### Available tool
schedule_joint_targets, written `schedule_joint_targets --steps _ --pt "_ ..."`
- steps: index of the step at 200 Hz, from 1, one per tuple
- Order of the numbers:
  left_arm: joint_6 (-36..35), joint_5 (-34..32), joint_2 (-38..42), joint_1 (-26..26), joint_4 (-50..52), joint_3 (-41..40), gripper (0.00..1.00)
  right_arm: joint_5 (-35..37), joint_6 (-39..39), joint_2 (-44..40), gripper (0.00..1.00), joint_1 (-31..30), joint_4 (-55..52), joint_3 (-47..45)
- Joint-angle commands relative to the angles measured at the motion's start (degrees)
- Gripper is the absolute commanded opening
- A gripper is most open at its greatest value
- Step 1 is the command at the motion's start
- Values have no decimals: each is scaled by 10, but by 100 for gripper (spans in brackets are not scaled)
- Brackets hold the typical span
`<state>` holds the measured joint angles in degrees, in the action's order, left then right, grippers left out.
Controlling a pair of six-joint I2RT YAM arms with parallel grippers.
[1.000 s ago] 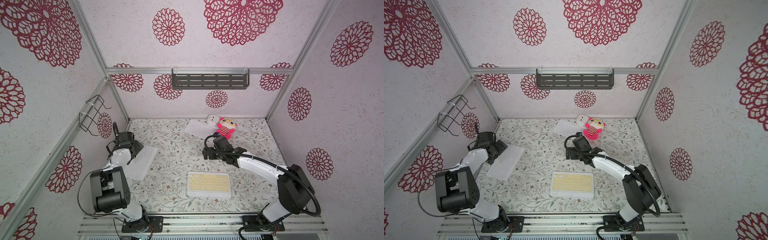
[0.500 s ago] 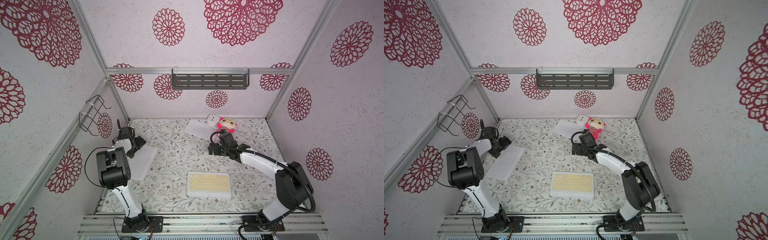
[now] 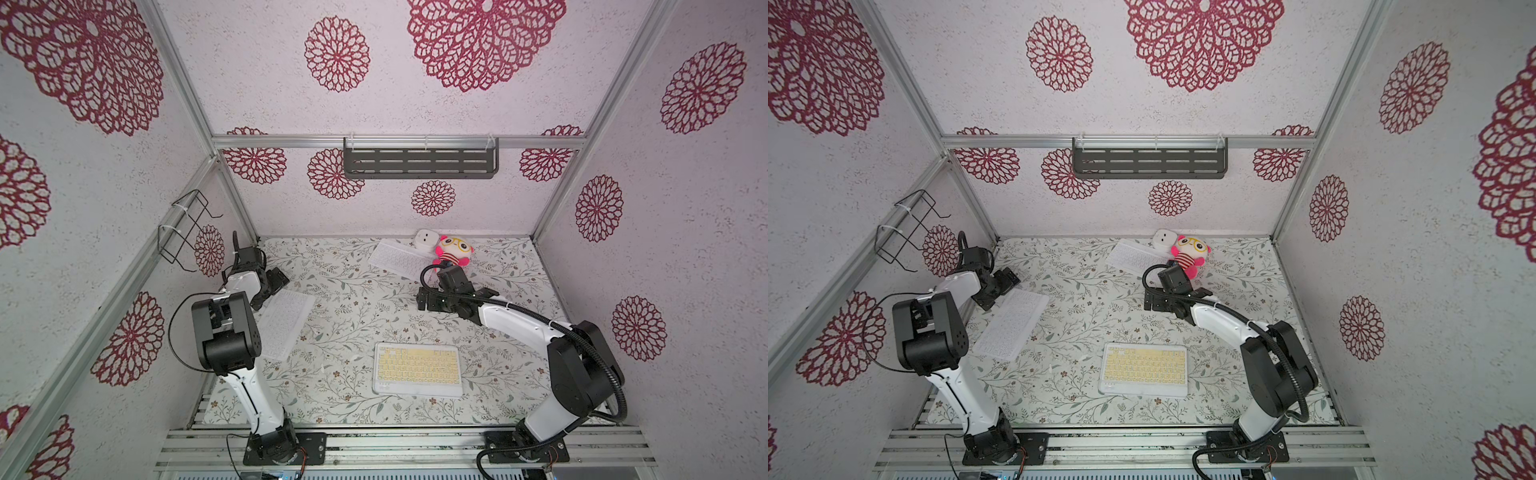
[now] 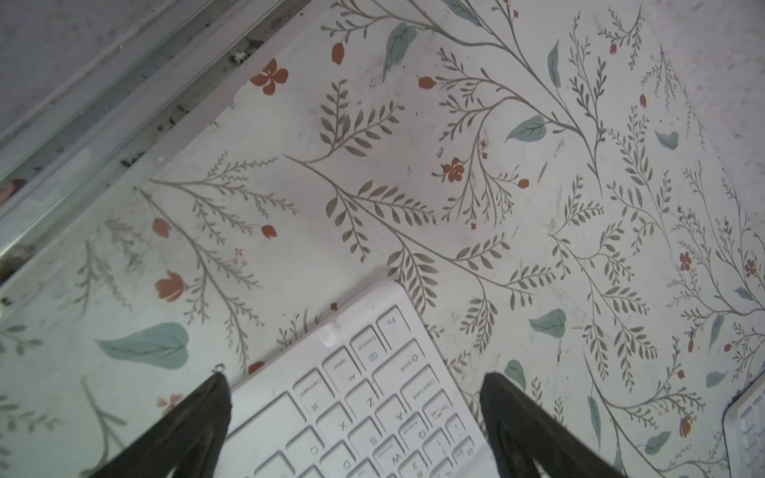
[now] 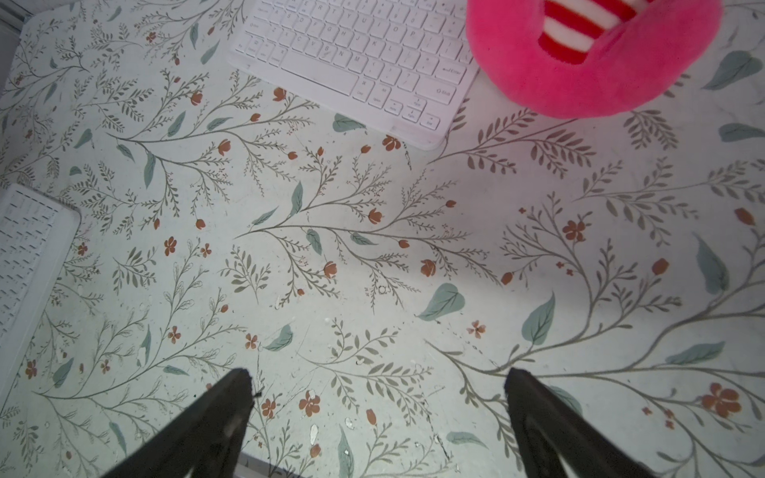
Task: Stack the numeric keypads
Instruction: Adjust the numeric keypad at the center of the board.
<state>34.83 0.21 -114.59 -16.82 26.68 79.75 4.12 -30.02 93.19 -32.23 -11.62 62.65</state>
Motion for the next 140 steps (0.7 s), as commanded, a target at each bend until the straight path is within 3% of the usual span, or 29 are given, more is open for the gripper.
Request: schedule_joint_targets --steps 1,46,96,140 --pt "-2 30 -45 -15 16 6 98 12 -5 -29 99 3 -6 -4" --pt "21 86 -51 1 -5 -9 98 16 -10 -37 99 4 -3 -14" --pt "72 142 -6 80 -74 -85 98 -15 8 -1 99 6 40 -3" --pt "96 103 31 168 -88 -90 98 -104 28 81 98 4 75 61"
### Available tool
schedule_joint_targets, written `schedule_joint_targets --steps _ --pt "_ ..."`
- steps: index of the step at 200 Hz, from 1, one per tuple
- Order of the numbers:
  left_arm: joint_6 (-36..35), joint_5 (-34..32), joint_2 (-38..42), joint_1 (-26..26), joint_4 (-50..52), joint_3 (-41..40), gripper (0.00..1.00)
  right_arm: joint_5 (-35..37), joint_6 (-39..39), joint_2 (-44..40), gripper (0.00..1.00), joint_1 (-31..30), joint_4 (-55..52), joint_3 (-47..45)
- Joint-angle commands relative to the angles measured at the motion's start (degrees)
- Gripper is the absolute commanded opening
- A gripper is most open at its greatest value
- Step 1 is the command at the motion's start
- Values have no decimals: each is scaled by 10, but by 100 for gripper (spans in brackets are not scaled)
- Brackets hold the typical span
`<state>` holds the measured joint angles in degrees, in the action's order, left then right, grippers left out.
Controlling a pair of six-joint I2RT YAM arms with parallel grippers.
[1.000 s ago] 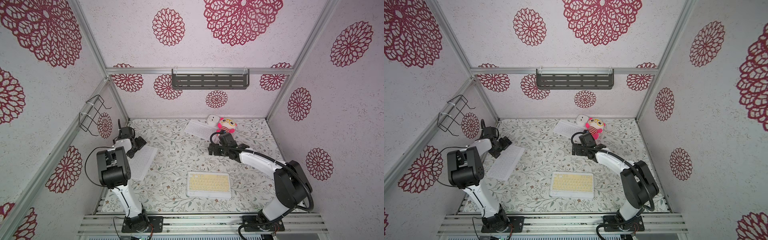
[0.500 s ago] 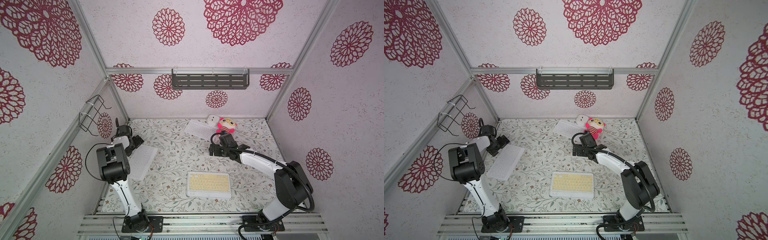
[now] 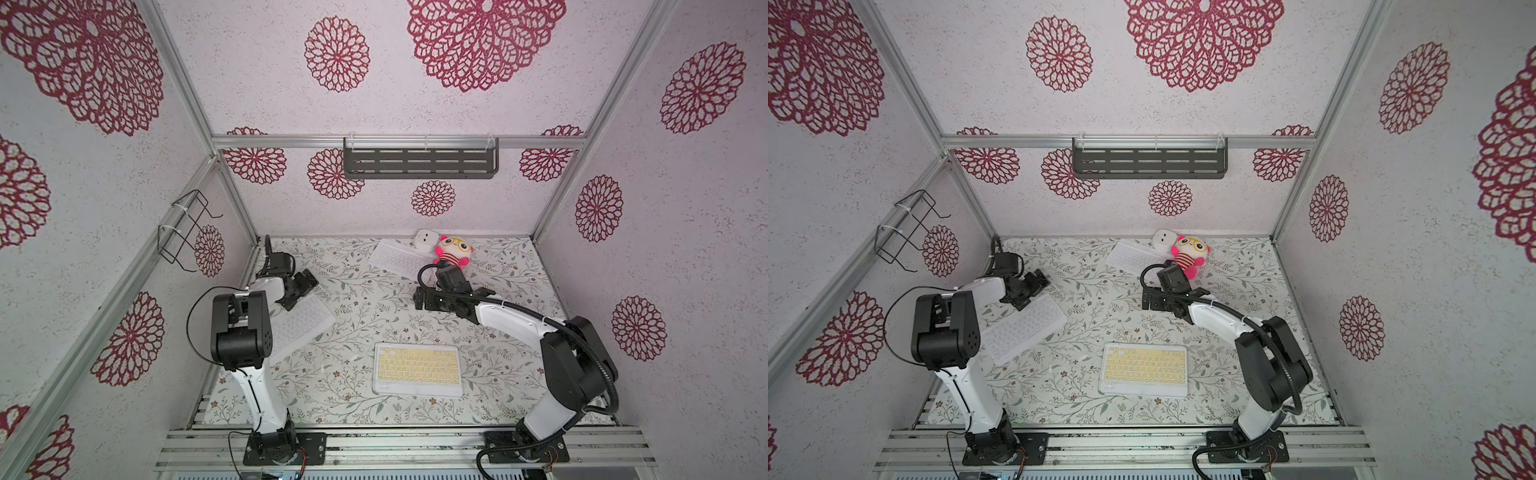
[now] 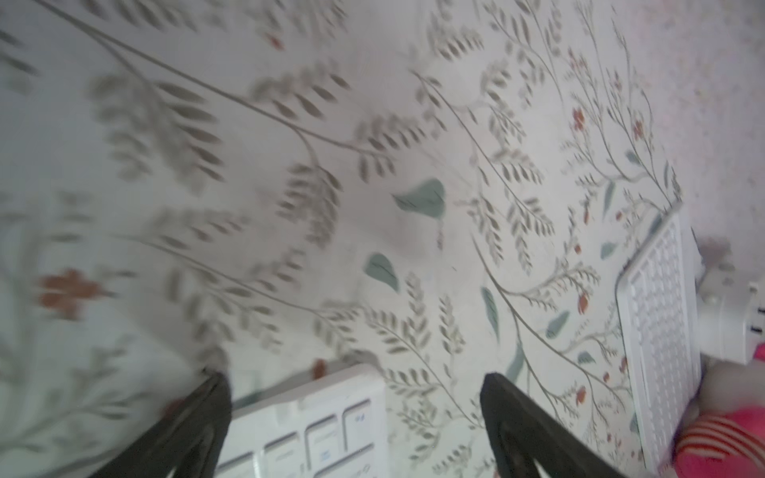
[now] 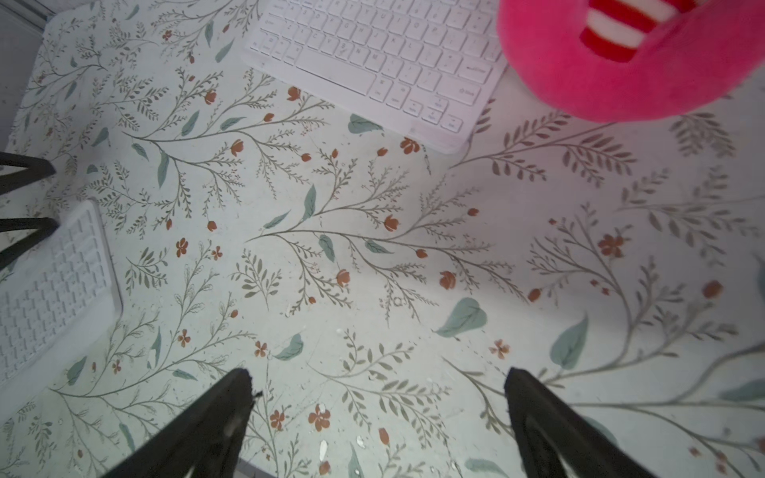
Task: Stack the numeric keypads
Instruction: Adjust the numeric keypad at the center of the board.
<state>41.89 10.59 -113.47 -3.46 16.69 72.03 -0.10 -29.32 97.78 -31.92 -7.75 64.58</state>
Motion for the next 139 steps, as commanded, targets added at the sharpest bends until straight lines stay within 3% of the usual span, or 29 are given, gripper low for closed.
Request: schedule_joint_targets --steps 1,37,68,121,139 --pt "25 -3 24 35 12 -13 98 -67 21 37 98 1 36 43" --pt "12 -94 132 37 24 -17 98 -116 24 113 98 -21 34 107" --pt "-11 -195 193 15 120 -12 97 -138 25 169 98 -50 27 168" --pt "-26 -118 234 -129 128 -111 97 -198 28 263 98 -88 28 280" --pt "-27 -116 237 -154 122 -136 97 -213 27 292 98 -99 33 314"
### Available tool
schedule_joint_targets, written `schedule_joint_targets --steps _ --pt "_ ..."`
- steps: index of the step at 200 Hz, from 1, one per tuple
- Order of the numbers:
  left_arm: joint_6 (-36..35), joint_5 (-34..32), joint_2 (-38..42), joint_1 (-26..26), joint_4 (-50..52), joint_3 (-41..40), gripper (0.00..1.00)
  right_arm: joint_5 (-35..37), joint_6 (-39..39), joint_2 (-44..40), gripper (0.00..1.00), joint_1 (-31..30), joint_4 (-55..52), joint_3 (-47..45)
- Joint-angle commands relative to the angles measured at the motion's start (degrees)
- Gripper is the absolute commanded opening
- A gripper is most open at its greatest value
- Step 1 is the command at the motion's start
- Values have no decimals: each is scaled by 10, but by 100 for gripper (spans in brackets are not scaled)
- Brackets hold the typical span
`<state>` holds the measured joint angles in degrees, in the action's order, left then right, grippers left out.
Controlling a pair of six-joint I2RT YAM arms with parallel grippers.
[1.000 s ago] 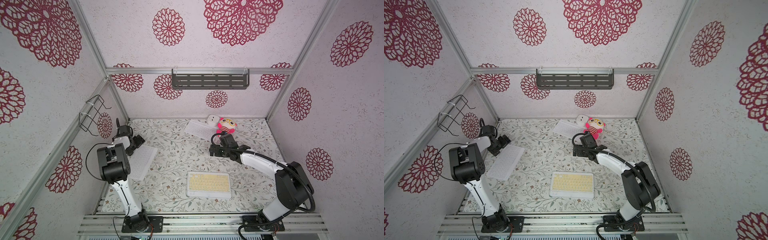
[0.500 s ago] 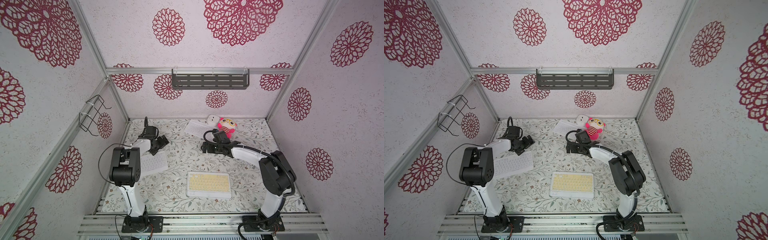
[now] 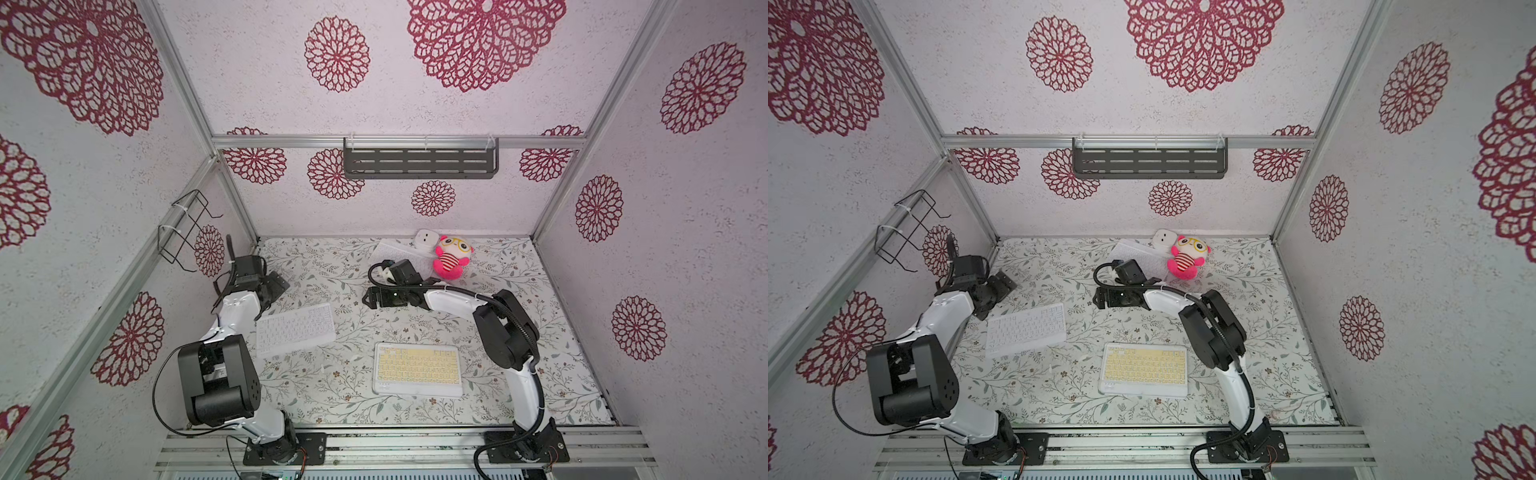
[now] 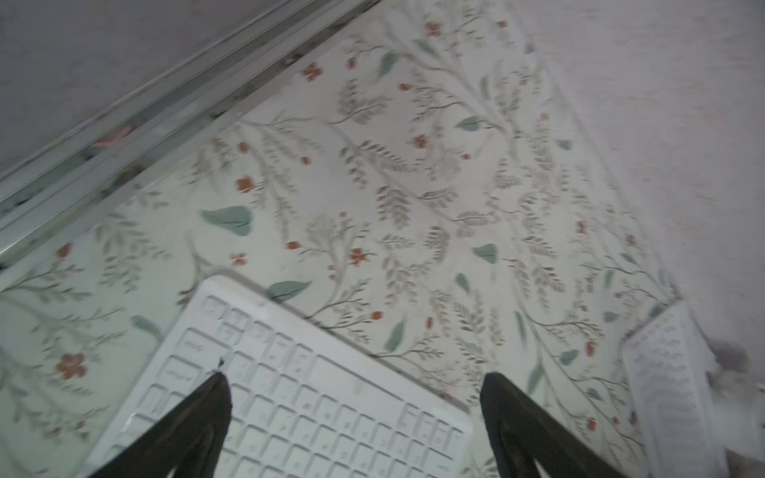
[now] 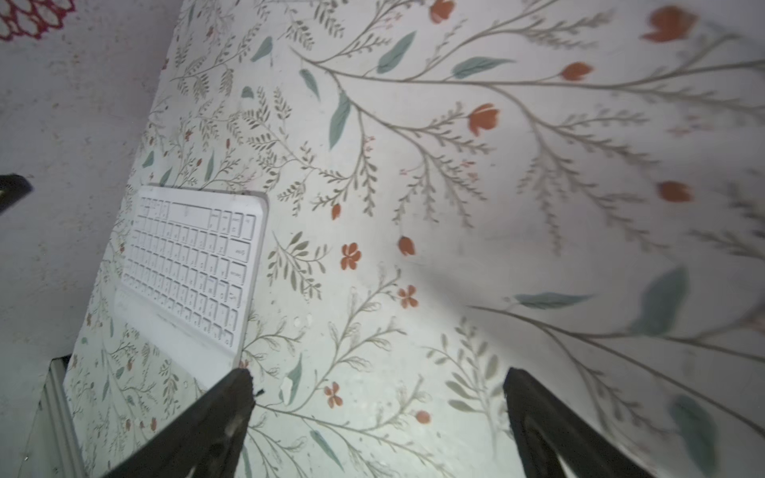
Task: Stack the numeric keypads
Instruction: Adjust the numeric keypad at the center of the board, then move the numeric keypad to the center of the board.
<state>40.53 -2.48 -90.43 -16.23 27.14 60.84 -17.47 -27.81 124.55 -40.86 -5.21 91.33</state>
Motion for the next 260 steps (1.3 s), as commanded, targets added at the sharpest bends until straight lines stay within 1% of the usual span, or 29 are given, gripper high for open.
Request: schedule_joint_targets --steps 1,28,46,70,93,115,120,135,148,163,170,181,190,199,215,227,238,246,260 --pt "-14 14 7 -28 18 -26 97 -41 11 26 98 -11 8 49" --pt "-15 5 -14 -45 8 -51 97 -63 2 69 98 -24 1 95" --pt "-15 25 -39 -59 -4 -59 97 -73 -5 85 98 -30 3 105" --pt "-14 54 -67 -59 -25 -70 98 -70 -6 93 98 -33 0 106" --pt "-15 67 -84 -47 -36 -80 97 -48 -2 87 98 -32 -17 99" --pt "-8 64 -89 -13 -41 -93 98 -40 -2 73 98 -26 -11 78" --pt "-1 59 -90 -3 -43 -96 97 -40 -4 68 98 -24 -8 73" --pt "5 -15 -88 37 0 -86 97 -40 -9 58 98 -16 1 56" --pt "8 -64 -78 65 37 -78 97 -40 -16 49 98 -8 6 43" --pt "5 -85 -57 84 69 -72 97 -41 -22 37 98 2 16 21" --pt "2 -64 -47 86 67 -76 97 -39 -25 31 98 6 21 11" --pt "5 2 -36 87 34 -93 97 -36 -27 23 98 13 25 -3" --pt "17 44 -36 93 6 -106 97 -34 -29 14 98 18 31 -18" --pt "29 67 -45 107 -13 -111 97 -34 -31 7 98 23 36 -31" --pt "44 78 -64 140 -33 -108 97 -34 -33 -8 98 31 46 -55" --pt "53 80 -70 153 -41 -103 97 -34 -33 -19 98 36 52 -69" --pt "54 71 -65 153 -37 -99 97 -35 -31 -27 98 39 53 -80" --pt "50 50 -57 150 -22 -92 97 -37 -29 -30 98 39 53 -85" --pt "33 17 -37 131 10 -78 97 -41 -27 -35 98 39 55 -91"
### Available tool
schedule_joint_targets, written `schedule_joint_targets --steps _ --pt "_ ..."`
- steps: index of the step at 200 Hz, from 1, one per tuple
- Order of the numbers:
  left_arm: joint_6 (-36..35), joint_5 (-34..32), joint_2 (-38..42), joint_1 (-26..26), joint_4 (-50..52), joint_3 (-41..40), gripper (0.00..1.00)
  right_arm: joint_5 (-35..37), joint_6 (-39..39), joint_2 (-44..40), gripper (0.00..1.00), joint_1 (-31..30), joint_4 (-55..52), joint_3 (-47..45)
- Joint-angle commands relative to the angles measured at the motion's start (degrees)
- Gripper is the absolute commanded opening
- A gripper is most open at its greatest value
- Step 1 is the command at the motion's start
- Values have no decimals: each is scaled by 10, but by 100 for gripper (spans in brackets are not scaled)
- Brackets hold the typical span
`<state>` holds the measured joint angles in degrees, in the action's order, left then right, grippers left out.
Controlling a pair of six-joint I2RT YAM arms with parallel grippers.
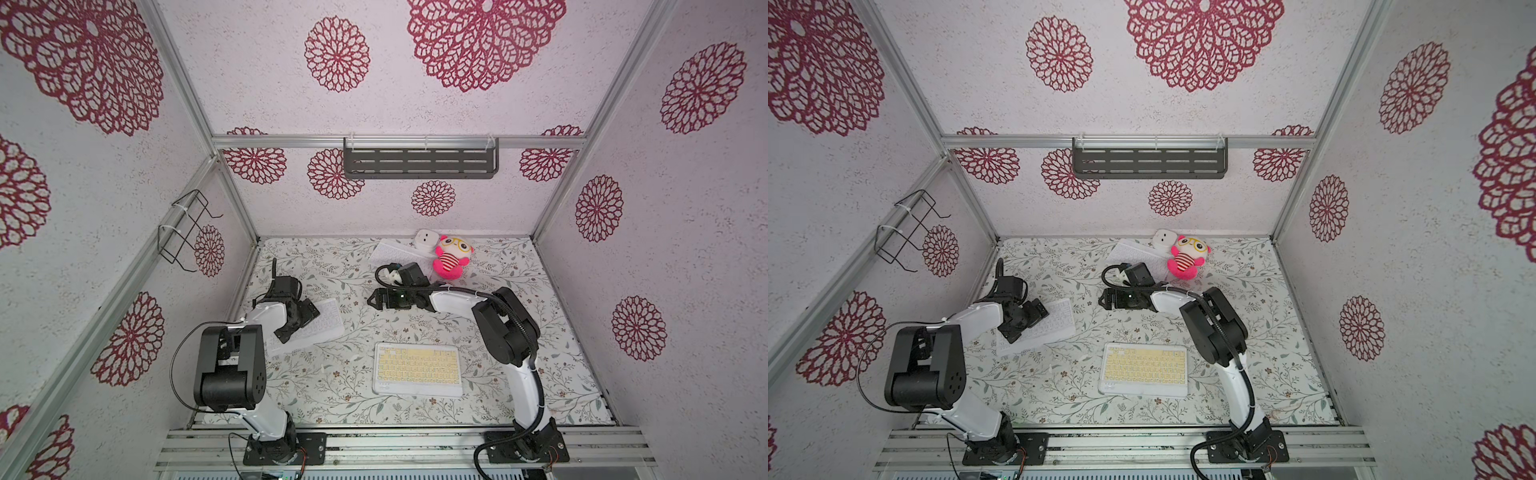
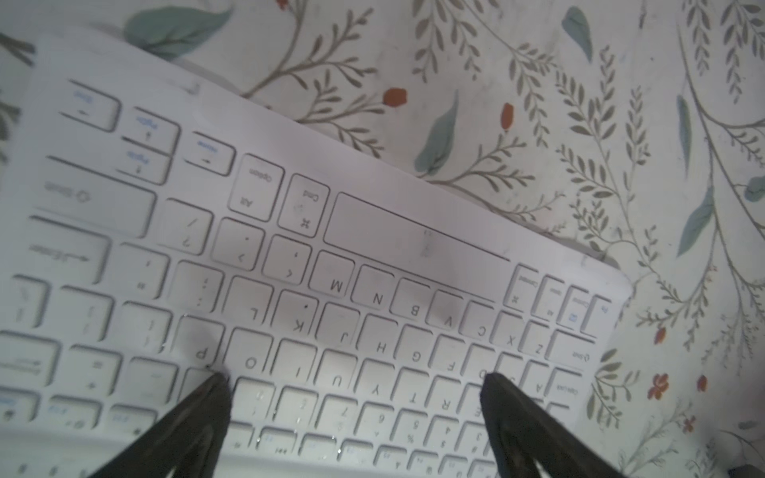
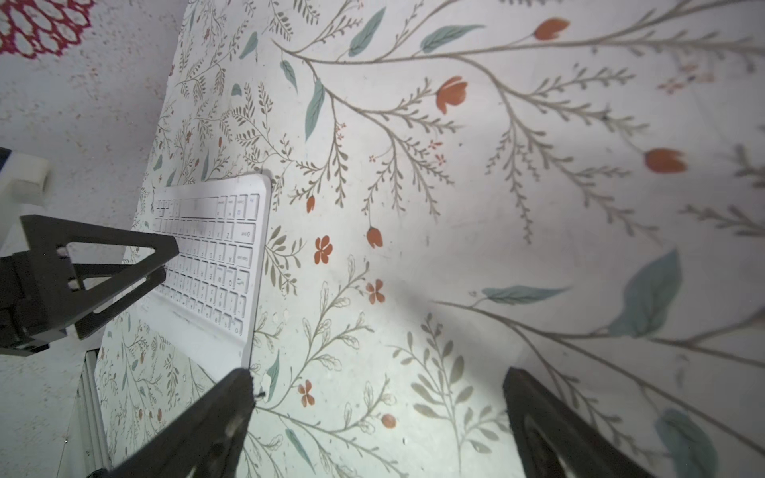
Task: Stack the numeric keypads
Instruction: Move the numeric keypad to the center of the board.
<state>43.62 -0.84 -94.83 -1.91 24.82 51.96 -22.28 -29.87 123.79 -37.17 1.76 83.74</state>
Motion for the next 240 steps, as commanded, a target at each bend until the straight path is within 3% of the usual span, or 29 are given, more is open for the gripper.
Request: schedule_joint_targets --steps 1,45,144,169,198,223,240 --pt "1 -1 9 -14 35 11 97 7 -6 -28 98 2 -15 -16" --pt "-47 -23 71 -113 64 13 97 -7 -11 -33 98 1 3 -29" --pt "-85 18 -30 -205 13 -9 97 -8 -13 -36 98 -4 4 -32" --pt "-86 49 -39 -195 4 -12 98 -9 -17 -31 98 -4 6 -29" --pt "-78 53 -51 -137 12 4 98 -11 -19 -27 97 -4 8 -26" --pt "-76 -44 -61 -77 89 52 97 -14 -20 -26 97 -3 6 -25" --pt "-80 -48 -56 -57 118 70 97 -10 -20 -28 97 0 5 -29"
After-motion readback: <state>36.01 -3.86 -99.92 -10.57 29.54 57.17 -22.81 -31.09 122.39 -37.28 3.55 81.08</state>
